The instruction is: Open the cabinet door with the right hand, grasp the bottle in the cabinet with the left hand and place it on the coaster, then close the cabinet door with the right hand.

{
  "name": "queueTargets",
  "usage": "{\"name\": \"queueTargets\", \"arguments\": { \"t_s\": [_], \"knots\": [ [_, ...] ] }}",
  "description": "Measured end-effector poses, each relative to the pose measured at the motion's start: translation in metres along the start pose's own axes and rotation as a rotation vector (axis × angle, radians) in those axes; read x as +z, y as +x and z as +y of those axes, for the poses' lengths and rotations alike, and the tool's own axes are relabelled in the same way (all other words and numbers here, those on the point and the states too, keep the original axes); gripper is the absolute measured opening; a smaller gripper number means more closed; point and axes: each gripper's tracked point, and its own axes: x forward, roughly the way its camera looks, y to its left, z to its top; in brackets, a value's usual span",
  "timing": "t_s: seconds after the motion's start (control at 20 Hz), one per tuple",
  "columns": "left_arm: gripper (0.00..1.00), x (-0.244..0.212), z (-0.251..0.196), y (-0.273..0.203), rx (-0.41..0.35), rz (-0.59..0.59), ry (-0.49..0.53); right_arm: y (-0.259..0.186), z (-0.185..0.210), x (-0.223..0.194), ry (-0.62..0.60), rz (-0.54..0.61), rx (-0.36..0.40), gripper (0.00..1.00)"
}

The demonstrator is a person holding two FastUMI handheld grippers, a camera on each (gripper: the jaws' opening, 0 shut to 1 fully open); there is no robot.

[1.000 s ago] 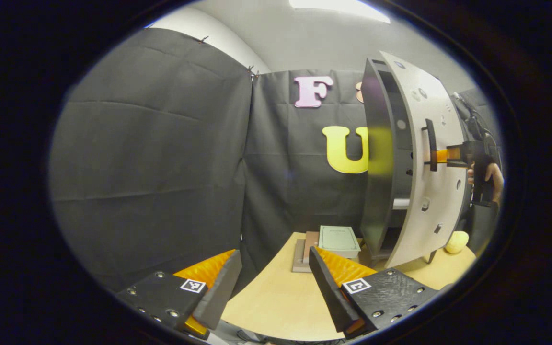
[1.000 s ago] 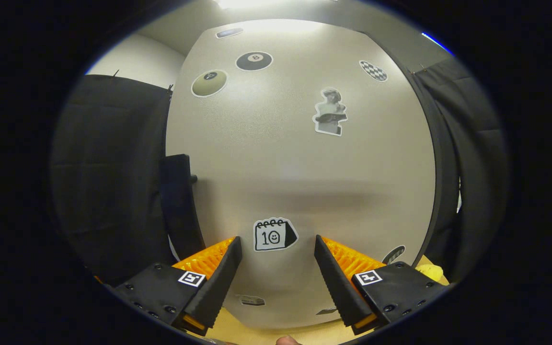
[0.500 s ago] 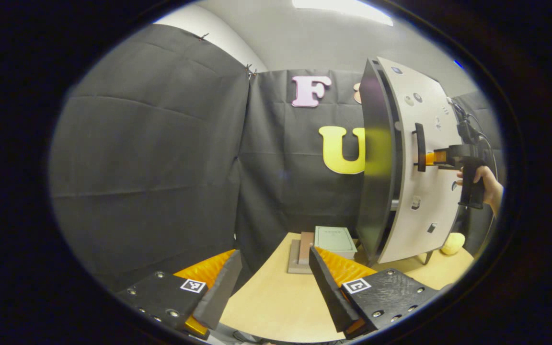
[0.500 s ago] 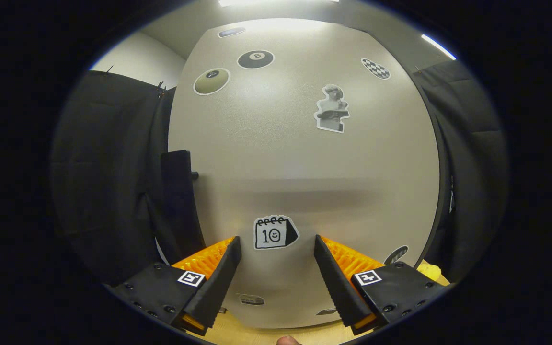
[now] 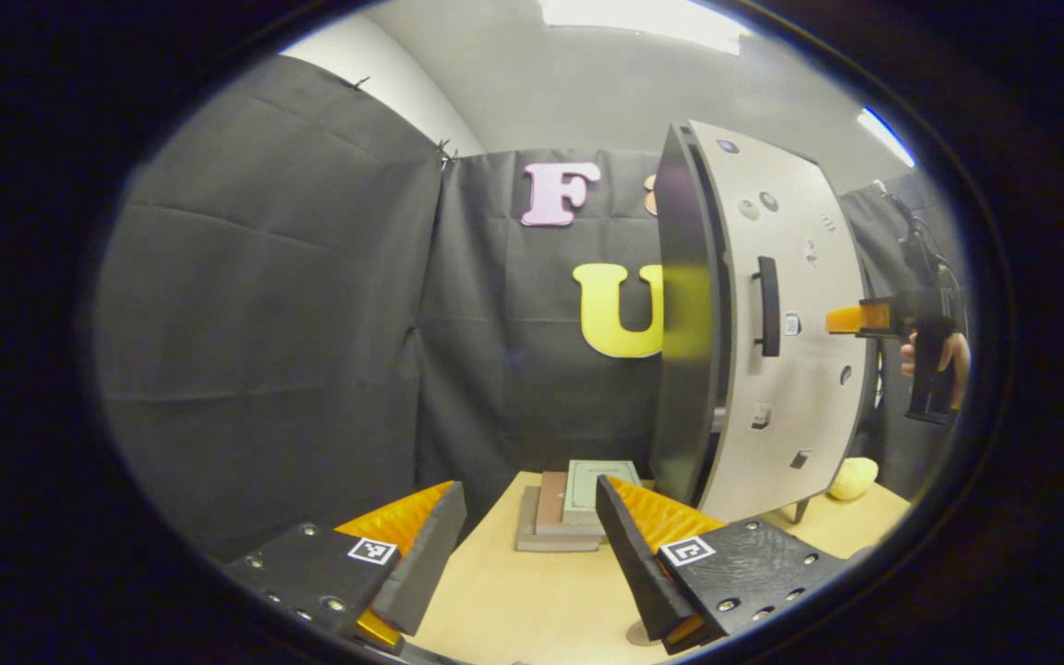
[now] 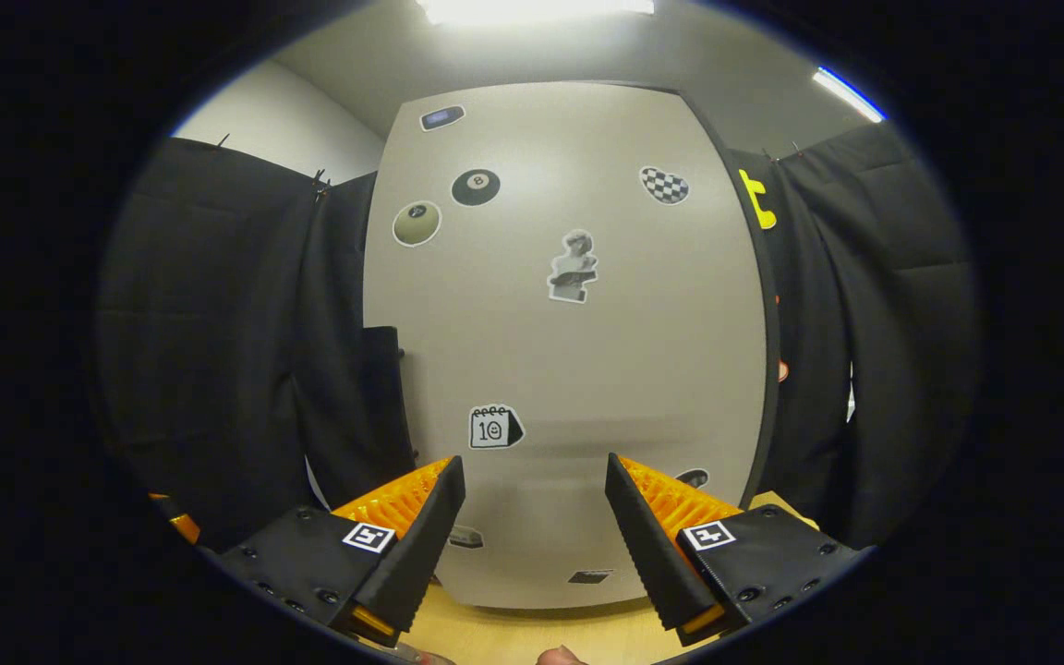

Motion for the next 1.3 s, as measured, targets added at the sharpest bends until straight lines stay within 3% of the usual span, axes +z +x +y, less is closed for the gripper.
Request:
{"name": "queueTargets", "arguments": {
  "t_s": [0.2,0.25,0.4,0.45,0.55,0.6,0.65,0.75,1.3],
  "knots": [
    [0.89,0.015,-0.048,0.011,-0.06,-0.021,0.007,-0.043,-0.039,0.007,-0.039,-0.023,-0.039,0.98],
    [0.85,0.019,-0.061,0.013,-0.076,-0.025,0.011,-0.053,-0.05,0.008,-0.042,-0.025,-0.049,0.98],
    [0.85,0.033,-0.1,0.015,-0.124,-0.043,0.019,-0.078,-0.081,0.006,-0.035,-0.021,-0.078,0.98],
    [0.85,0.037,-0.113,0.017,-0.139,-0.047,0.021,-0.086,-0.093,0.005,-0.033,-0.018,-0.089,0.93],
    [0.87,0.041,-0.138,0.021,-0.167,-0.055,0.023,-0.099,-0.115,0.003,-0.029,-0.018,-0.111,0.98],
    [0.85,0.042,-0.15,0.02,-0.181,-0.058,0.025,-0.106,-0.125,0.001,-0.026,-0.019,-0.119,0.93],
    [0.87,0.045,-0.161,0.021,-0.194,-0.06,0.026,-0.113,-0.134,-0.001,-0.026,-0.018,-0.128,0.98],
    [0.85,0.049,-0.181,0.022,-0.214,-0.065,0.029,-0.125,-0.153,-0.005,-0.025,-0.015,-0.147,0.98],
    [0.85,0.055,-0.231,0.027,-0.228,-0.077,0.068,-0.156,-0.195,-0.027,-0.013,-0.012,-0.162,0.98]
  ]
}}
